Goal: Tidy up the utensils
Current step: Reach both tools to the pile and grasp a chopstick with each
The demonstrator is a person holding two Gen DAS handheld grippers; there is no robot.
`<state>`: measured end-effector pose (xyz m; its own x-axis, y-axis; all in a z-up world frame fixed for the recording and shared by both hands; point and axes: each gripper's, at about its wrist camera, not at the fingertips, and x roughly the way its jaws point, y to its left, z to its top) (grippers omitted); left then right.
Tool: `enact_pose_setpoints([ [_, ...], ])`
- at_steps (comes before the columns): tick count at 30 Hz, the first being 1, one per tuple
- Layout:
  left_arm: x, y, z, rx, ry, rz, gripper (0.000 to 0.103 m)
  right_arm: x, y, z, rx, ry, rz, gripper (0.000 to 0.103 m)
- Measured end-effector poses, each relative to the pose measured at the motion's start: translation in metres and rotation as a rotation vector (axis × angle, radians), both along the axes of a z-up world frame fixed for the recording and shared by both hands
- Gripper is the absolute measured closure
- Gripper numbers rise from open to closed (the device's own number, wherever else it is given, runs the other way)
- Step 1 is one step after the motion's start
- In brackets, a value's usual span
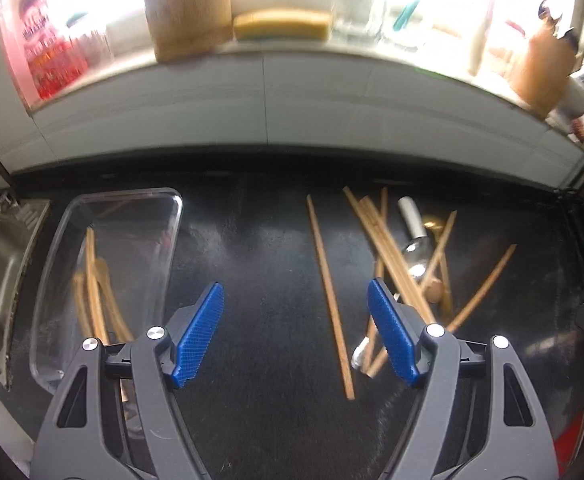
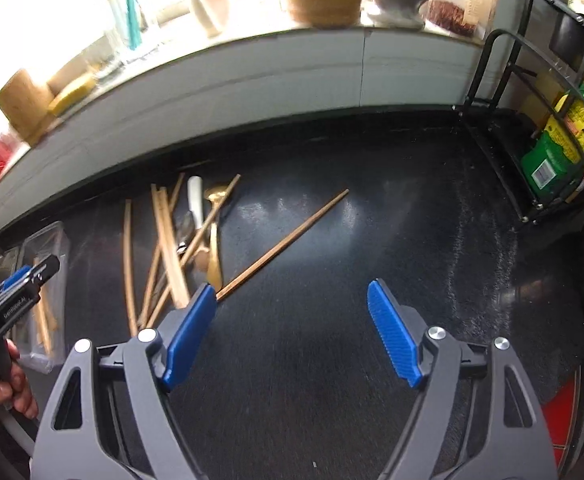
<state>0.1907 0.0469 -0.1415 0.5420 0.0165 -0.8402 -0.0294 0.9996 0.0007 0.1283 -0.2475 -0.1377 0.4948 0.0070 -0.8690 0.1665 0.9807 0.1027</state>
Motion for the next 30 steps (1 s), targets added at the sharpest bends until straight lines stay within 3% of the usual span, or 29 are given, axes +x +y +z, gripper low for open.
enact_pose_setpoints([
  [5,0.035,-0.007,-0.053,0.018,0.068,-0.019,0.03,0.041,0.001,-0.049,0.009,0.099,-0.068,0.027],
  [9,0.049,-0.01,-0.078,0.017,0.097,-0.035,0.03,0.068,0.004,-0.08,0.019,0.147,-0.121,0.027],
  [17,0.068,-0.012,-0.111,0.037,0.14,-0.019,0.03,0.095,0.015,-0.116,-0.035,0.19,-0.164,0.027],
  [22,0.063,-0.014,-0.113,0.033,0.102,0.004,0.033,0.095,0.016,-0.131,-0.025,0.202,-0.167,0.027],
  [23,0.061,-0.014,-0.113,0.031,0.094,0.002,0.036,0.095,0.017,-0.131,-0.027,0.198,-0.158,0.03],
  [24,0.06,-0.017,-0.112,0.034,0.083,-0.007,0.049,0.094,0.018,-0.129,-0.024,0.193,-0.151,0.043],
  [25,0.056,-0.02,-0.11,0.036,0.077,-0.015,0.064,0.094,0.018,-0.127,-0.022,0.188,-0.144,0.063],
  [26,0.055,-0.023,-0.109,0.035,0.077,-0.022,0.07,0.094,0.017,-0.126,-0.015,0.186,-0.137,0.074],
  [27,0.054,-0.025,-0.109,0.035,0.08,-0.026,0.084,0.094,0.016,-0.126,-0.002,0.19,-0.133,0.086],
  [28,0.053,-0.027,-0.109,0.032,0.084,-0.03,0.094,0.092,0.013,-0.124,0.012,0.193,-0.138,0.091],
  [30,0.052,-0.028,-0.109,0.008,0.097,-0.038,0.096,0.092,0.01,-0.123,0.012,0.196,-0.125,0.095],
])
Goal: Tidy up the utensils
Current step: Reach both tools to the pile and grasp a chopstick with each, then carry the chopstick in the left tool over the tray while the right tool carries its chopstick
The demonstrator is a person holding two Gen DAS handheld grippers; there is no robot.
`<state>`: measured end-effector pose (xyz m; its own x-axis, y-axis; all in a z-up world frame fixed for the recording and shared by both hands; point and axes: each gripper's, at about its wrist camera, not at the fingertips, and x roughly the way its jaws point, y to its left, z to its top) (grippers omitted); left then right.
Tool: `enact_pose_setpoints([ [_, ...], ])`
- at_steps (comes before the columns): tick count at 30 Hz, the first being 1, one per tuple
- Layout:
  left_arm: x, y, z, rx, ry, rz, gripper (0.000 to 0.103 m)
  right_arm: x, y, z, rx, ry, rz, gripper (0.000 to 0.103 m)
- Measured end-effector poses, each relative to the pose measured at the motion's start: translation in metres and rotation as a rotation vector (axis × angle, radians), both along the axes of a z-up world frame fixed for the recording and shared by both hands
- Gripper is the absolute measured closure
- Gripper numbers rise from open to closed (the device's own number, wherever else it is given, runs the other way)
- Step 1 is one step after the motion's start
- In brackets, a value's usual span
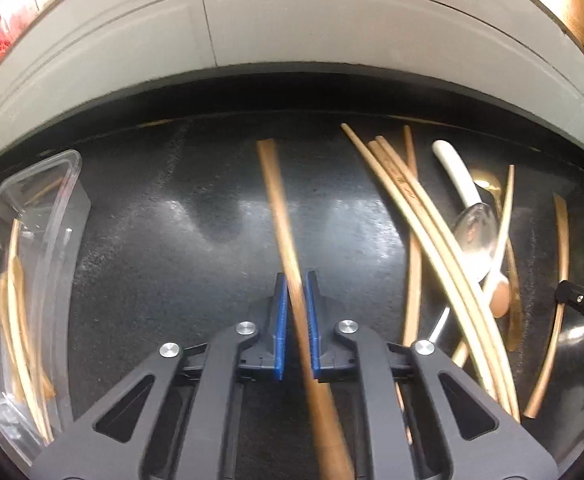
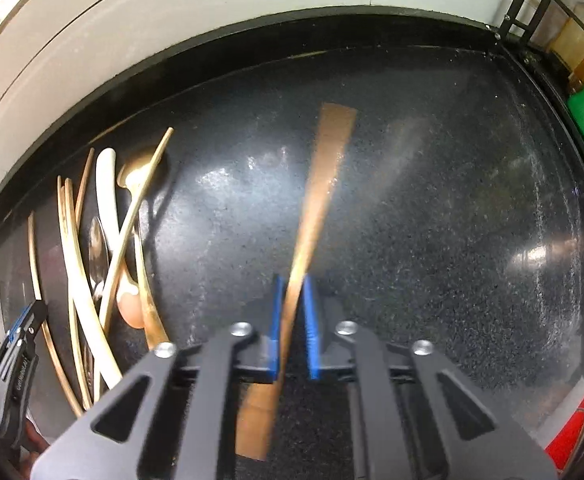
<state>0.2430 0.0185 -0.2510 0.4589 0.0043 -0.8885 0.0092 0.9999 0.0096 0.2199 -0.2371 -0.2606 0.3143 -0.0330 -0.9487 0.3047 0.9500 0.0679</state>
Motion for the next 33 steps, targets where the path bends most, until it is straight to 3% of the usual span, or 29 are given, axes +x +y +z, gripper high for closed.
enact_pose_setpoints([
  [4,-0.001,-0.003,0.001,-0.001,0.029,-0.011,0.097,-0.007,-0.009,0.001,0.047,0.004,0.01,0.096],
  [7,-0.008,0.0,0.019,0.008,0.019,-0.017,0.097,-0.018,-0.014,0.008,0.056,-0.004,0.03,0.096],
  [11,-0.03,0.002,0.06,0.005,-0.021,-0.026,0.097,-0.039,-0.01,0.039,0.055,-0.062,0.108,0.096],
  [16,-0.067,0.007,0.118,0.002,-0.063,-0.018,0.097,-0.077,0.007,0.101,0.072,-0.168,0.251,0.096],
  [24,-0.121,0.023,0.18,-0.005,-0.124,0.013,0.097,-0.125,0.051,0.183,0.123,-0.284,0.434,0.096],
  [33,-0.162,0.061,0.208,-0.003,-0.146,0.096,0.097,-0.155,0.106,0.209,0.141,-0.327,0.586,0.096],
])
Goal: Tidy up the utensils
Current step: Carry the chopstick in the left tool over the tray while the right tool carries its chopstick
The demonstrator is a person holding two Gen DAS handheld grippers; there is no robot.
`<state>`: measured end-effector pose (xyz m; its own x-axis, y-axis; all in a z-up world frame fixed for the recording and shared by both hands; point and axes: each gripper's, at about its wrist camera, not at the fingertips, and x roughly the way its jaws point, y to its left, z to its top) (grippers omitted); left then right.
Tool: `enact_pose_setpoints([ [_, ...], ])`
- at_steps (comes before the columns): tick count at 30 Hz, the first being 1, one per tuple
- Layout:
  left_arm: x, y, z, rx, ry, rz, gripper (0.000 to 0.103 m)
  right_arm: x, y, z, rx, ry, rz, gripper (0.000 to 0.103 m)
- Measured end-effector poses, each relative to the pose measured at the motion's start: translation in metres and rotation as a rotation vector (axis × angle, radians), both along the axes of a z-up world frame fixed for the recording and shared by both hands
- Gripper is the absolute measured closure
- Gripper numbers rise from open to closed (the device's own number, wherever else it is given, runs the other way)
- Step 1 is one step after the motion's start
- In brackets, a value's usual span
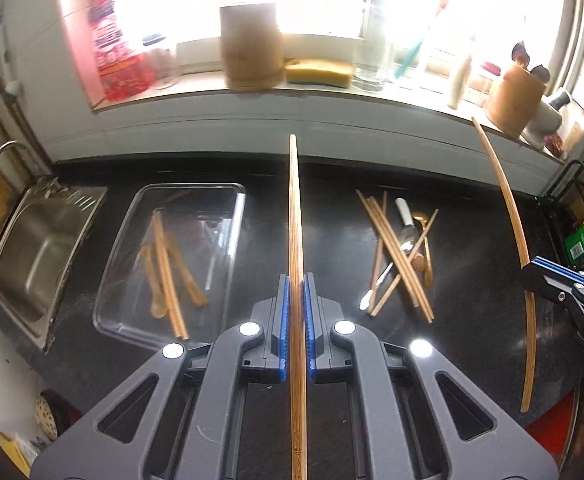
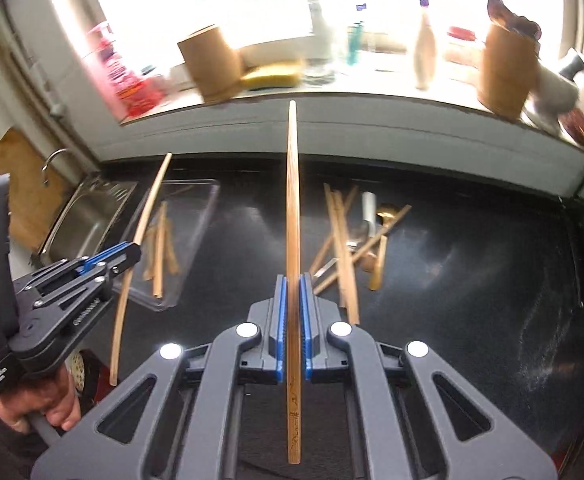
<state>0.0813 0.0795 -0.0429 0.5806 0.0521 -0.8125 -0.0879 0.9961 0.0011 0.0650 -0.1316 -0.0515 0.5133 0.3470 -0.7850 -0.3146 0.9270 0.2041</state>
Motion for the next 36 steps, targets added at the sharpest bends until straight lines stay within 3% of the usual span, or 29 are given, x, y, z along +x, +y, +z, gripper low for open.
enact_pose_setpoints([
  [10,-0.018,0.069,0.006,0.013,0.002,0.104,0.097,-0.004,0.102,0.008,0.038,0.0,0.173,0.096],
  [21,-0.017,0.177,-0.01,0.008,0.02,0.238,0.097,0.036,0.239,-0.009,0.113,0.093,0.352,0.096],
  [29,0.016,0.222,-0.044,-0.009,0.054,0.25,0.097,0.079,0.292,-0.047,0.131,0.197,0.361,0.096],
  [36,0.043,0.234,-0.08,-0.041,0.093,0.243,0.096,0.112,0.312,-0.08,0.113,0.274,0.36,0.096],
])
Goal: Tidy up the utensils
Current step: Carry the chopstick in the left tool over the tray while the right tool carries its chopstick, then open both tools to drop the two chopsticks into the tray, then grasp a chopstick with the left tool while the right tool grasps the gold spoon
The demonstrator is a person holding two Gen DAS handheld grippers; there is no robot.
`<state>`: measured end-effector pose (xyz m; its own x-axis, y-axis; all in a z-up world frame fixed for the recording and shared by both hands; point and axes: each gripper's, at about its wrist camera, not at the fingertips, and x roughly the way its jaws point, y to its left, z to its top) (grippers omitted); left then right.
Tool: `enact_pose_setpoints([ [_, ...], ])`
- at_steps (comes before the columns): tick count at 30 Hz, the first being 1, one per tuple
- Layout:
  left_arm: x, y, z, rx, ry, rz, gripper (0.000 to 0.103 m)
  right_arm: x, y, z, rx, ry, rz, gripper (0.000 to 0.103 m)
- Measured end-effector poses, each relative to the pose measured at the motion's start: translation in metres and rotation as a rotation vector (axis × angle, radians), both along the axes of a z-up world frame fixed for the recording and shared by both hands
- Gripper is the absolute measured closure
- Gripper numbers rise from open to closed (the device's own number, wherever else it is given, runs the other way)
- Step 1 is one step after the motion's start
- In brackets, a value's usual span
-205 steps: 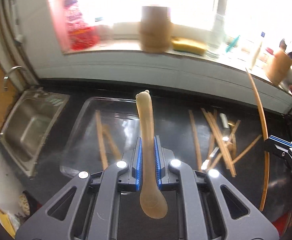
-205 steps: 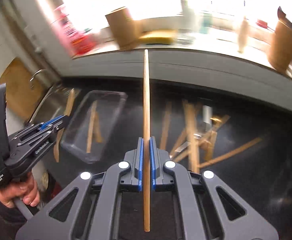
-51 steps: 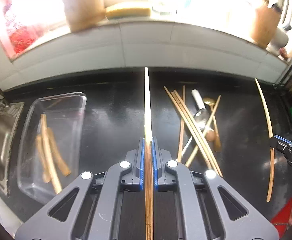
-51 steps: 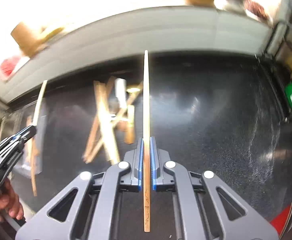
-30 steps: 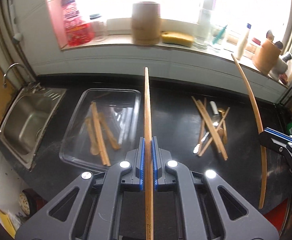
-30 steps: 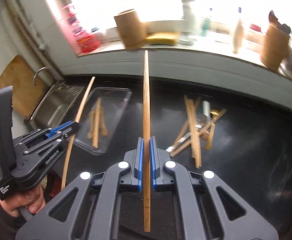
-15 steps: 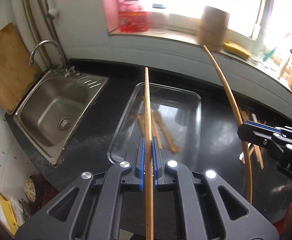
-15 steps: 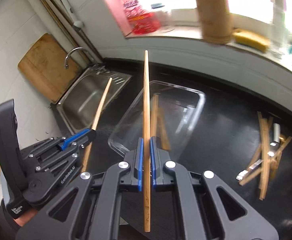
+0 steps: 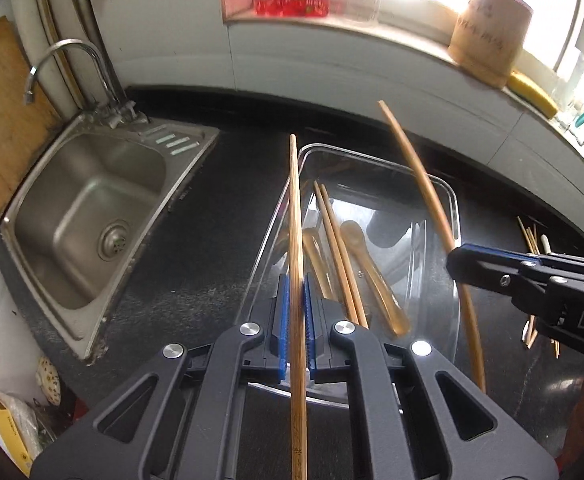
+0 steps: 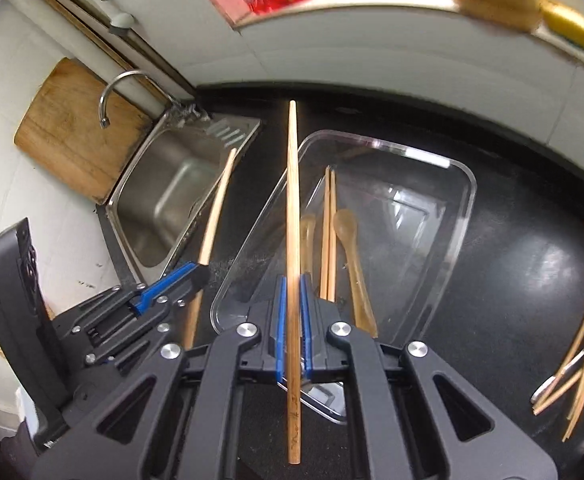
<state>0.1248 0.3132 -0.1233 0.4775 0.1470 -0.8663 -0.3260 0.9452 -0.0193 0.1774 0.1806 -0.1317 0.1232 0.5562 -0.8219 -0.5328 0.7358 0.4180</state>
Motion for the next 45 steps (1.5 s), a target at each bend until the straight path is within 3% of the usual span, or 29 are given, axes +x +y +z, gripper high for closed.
enact_pose_setpoints([
  [13,0.031,0.0,-0.039,-0.025,0.059,-0.044,0.095,0.034,0.008,-0.033,-0.088,0.02,-0.003,0.093],
  [14,0.034,-0.002,-0.043,-0.007,0.079,-0.056,0.094,0.039,0.002,-0.032,-0.089,0.023,-0.018,0.086],
  [15,0.034,-0.002,-0.045,0.017,0.095,-0.057,0.086,0.043,-0.008,-0.028,-0.083,0.017,-0.036,0.051],
  [16,0.033,-0.002,-0.044,0.035,0.101,-0.06,0.062,0.044,-0.016,-0.023,-0.066,0.001,-0.048,0.026],
  [18,0.022,0.002,-0.033,0.051,0.053,-0.037,0.023,0.045,-0.039,-0.008,-0.049,-0.058,-0.064,0.026],
  [19,0.014,0.004,-0.025,0.051,0.008,-0.037,0.022,0.046,-0.046,-0.006,-0.052,-0.055,-0.07,0.026],
  [22,0.001,0.004,-0.01,0.089,-0.005,-0.036,0.022,0.041,-0.073,0.009,-0.036,-0.068,-0.119,0.026],
  [27,-0.025,-0.008,0.025,0.073,-0.071,-0.011,0.022,0.005,-0.14,0.03,-0.042,-0.084,-0.189,0.026],
  [30,-0.037,-0.028,0.042,0.04,-0.105,-0.005,0.022,-0.023,-0.187,0.04,-0.081,-0.14,-0.247,0.026],
  [34,-0.033,-0.078,0.049,-0.01,-0.115,-0.066,0.022,-0.05,-0.262,0.04,-0.114,-0.163,-0.363,0.026],
  [38,-0.015,-0.159,0.039,-0.026,-0.105,-0.201,0.022,-0.073,-0.332,0.028,-0.147,-0.17,-0.48,0.026],
  [45,0.017,-0.264,0.013,0.025,-0.089,-0.41,0.022,-0.09,-0.401,0.007,-0.185,-0.167,-0.588,0.026],
])
